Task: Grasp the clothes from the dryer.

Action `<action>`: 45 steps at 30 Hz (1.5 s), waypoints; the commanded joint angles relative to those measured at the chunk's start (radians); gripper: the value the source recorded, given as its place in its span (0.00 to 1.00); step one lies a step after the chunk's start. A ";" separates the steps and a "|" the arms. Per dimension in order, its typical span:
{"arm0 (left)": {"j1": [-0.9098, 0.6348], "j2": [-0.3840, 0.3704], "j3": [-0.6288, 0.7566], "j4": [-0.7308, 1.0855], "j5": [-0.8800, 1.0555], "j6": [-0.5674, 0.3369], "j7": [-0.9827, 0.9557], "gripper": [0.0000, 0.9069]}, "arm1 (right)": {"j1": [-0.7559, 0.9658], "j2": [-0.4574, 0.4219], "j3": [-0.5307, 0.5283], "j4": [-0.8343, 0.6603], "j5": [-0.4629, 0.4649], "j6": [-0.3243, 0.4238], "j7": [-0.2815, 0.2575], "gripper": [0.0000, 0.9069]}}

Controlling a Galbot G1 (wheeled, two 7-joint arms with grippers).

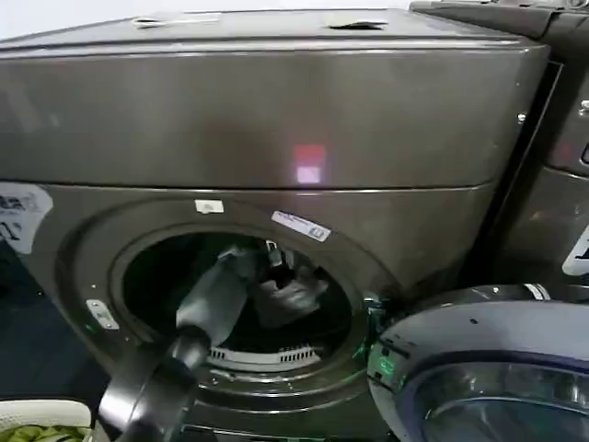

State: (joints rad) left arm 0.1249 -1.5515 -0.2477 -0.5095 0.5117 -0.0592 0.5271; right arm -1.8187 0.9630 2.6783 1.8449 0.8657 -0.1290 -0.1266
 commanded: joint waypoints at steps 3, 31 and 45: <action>0.237 -0.001 -0.124 -0.426 -0.455 -0.104 -0.441 0.00 | 0.003 0.004 -0.012 0.002 -0.003 0.013 -0.009 1.00; 0.455 -0.044 -0.130 -0.707 -0.490 -0.266 -0.661 0.00 | 0.011 0.000 -0.018 -0.004 -0.015 0.049 -0.005 1.00; 0.453 -0.048 -0.125 -0.699 -0.486 -0.259 -0.651 0.00 | 0.007 -0.001 -0.004 -0.004 -0.021 0.044 -0.008 1.00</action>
State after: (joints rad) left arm 0.5696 -1.5987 -0.3717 -1.1956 0.0272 -0.3179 -0.1159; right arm -1.8100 0.9641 2.6698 1.8423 0.8485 -0.0831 -0.1324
